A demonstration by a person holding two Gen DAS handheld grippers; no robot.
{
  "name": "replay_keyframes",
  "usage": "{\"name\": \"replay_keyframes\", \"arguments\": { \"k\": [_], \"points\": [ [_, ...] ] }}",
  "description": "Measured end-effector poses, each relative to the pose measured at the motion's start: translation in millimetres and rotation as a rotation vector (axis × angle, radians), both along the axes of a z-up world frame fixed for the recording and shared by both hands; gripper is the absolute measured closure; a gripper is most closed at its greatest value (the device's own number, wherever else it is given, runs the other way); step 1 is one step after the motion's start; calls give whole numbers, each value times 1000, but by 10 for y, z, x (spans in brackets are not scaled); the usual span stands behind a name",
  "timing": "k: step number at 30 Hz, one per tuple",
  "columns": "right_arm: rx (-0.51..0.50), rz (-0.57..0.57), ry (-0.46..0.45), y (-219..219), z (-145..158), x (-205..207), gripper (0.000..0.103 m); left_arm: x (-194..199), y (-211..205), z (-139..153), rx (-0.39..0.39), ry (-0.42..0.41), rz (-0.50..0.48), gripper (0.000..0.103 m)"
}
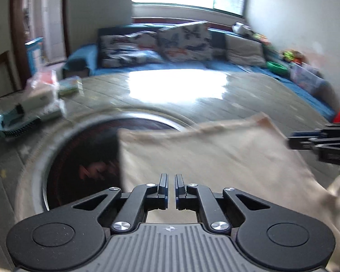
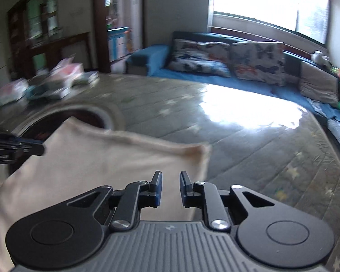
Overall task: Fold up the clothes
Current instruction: 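Lower the spread sweatshirt onto the table and open both grippers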
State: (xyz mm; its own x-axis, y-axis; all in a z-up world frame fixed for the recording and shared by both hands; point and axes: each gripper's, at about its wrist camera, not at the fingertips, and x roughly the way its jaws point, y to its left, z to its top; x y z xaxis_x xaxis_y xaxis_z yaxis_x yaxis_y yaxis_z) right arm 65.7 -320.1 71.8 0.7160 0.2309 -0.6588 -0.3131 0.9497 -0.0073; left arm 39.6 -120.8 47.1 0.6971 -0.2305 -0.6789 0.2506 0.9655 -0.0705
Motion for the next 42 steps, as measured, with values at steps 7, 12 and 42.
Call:
{"name": "replay_keyframes", "arguments": {
  "k": [7,12,42],
  "points": [
    [-43,174,48,274,-61,-732,78,-628,-188,-89,-13,10,-110,90],
    [-85,289,30,408,-71,-1230,68,-952,-246,-124,-7,-19,-165,76],
    [5,111,-15,-196,-31,-1257,59,-1039,-659,-93,61,-75,-303,65]
  ]
}}
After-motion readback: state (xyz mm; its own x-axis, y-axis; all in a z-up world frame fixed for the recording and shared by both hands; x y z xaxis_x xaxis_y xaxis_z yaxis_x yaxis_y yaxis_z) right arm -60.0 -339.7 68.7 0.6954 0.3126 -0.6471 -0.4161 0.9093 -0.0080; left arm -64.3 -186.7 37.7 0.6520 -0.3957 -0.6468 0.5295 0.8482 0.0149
